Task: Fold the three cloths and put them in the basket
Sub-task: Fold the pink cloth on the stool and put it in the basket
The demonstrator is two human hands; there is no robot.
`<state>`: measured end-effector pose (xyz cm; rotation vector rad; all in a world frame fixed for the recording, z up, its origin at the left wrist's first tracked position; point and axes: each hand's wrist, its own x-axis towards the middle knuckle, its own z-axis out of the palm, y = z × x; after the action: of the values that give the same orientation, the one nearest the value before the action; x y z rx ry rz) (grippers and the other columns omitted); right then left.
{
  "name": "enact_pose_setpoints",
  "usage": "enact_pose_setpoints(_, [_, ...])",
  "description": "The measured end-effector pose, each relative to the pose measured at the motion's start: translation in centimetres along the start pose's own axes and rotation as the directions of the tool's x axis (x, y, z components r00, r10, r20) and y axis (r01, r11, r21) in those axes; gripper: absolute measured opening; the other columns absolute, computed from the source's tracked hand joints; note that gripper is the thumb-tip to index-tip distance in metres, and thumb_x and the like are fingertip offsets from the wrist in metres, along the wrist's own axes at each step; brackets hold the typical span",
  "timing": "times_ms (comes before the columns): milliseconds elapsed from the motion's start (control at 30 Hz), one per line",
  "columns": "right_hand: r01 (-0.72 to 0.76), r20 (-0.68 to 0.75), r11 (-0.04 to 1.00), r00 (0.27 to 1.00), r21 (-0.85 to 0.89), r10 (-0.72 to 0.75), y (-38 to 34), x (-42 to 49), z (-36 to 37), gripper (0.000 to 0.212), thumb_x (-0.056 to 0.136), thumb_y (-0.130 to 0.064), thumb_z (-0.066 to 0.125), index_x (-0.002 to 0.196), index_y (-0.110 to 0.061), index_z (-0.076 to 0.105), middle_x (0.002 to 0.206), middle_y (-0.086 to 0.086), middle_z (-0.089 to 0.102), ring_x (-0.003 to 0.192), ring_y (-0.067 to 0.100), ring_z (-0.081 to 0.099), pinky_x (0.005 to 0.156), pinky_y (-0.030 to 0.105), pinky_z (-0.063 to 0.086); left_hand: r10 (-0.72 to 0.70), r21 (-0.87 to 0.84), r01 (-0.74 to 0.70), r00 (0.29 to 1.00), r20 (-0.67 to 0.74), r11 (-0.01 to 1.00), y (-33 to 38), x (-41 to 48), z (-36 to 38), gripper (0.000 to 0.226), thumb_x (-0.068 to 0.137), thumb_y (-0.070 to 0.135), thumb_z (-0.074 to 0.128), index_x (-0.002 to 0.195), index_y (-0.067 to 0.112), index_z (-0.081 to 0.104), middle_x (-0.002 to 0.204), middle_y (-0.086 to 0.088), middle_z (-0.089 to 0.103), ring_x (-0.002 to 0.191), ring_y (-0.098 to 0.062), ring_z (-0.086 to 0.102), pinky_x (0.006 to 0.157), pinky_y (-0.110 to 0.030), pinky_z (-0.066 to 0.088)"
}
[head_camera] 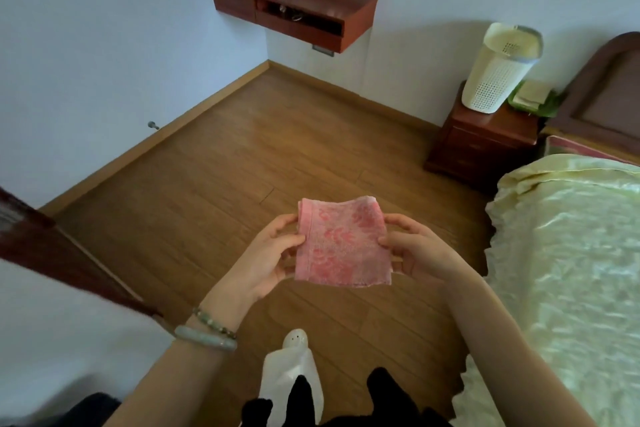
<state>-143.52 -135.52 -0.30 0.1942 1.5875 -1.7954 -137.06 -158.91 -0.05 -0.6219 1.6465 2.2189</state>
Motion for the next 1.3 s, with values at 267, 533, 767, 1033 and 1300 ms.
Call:
enact_pose_setpoints(267, [0.064, -0.111, 0.994, 0.992, 0.088, -0.054, -8.1, 10.5, 0.4, 0.035, 0.087, 0.002, 0.056, 0.119, -0.014, 0.056, 0.108, 0.015, 0.063, 0.101, 0.033, 0.060, 0.088, 0.050, 0.052, -0.004, 0.072, -0.002, 0.996, 0.090, 0.997, 10.3, 12.8, -2.2, 0.031, 0.092, 0.003, 0.049, 0.113, 0.023, 0.059, 0.106, -0.008, 0.062, 0.089, -0.022, 0.059, 0.055, -0.031, 0.050])
enact_pose_setpoints(533, [0.086, -0.194, 0.993, 0.979, 0.086, -0.068, -14.6, 19.1, -3.1, 0.036, 0.087, 0.000, 0.057, 0.120, -0.015, 0.055, 0.108, 0.012, 0.063, 0.110, 0.035, 0.060, 0.090, 0.050, 0.052, -0.052, 0.107, 0.037, 0.988, 0.143, 0.994, 16.4, 24.6, -0.7, 0.030, 0.093, 0.003, 0.048, 0.111, 0.024, 0.060, 0.100, -0.009, 0.063, 0.080, -0.021, 0.058, 0.060, -0.034, 0.051])
enact_pose_setpoints(767, [0.114, -0.243, 0.989, 0.966, 0.090, -0.089, -21.9, 28.4, -9.5, 0.036, 0.087, 0.001, 0.056, 0.120, -0.014, 0.056, 0.110, 0.013, 0.063, 0.106, 0.036, 0.060, 0.091, 0.052, 0.049, -0.048, 0.147, 0.021, 0.982, 0.183, 0.989, 22.6, 37.3, 3.3, 0.032, 0.093, 0.002, 0.046, 0.111, 0.025, 0.060, 0.094, -0.007, 0.064, 0.077, -0.019, 0.058, 0.058, -0.033, 0.050])
enact_pose_setpoints(1033, [0.156, -0.237, 0.981, 0.963, 0.118, -0.125, -32.9, 38.7, -18.3, 0.037, 0.086, 0.002, 0.056, 0.121, -0.011, 0.055, 0.111, 0.016, 0.063, 0.102, 0.034, 0.064, 0.092, 0.057, 0.049, -0.049, 0.173, 0.007, 0.971, 0.235, 0.985, 31.7, 51.3, 9.5, 0.032, 0.094, 0.004, 0.047, 0.117, 0.024, 0.058, 0.096, -0.007, 0.065, 0.074, -0.017, 0.061, 0.059, -0.032, 0.053])
enact_pose_setpoints(1300, [0.161, -0.252, 0.977, 0.960, 0.136, -0.123, -40.3, 47.2, -25.1, 0.035, 0.087, 0.002, 0.056, 0.120, -0.009, 0.057, 0.114, 0.019, 0.062, 0.101, 0.034, 0.065, 0.086, 0.050, 0.054, -0.070, 0.212, 0.013, 0.961, 0.267, 0.977, 37.6, 63.2, 14.1, 0.031, 0.095, 0.007, 0.047, 0.115, 0.028, 0.058, 0.109, -0.011, 0.063, 0.094, -0.024, 0.061, 0.064, -0.034, 0.054])
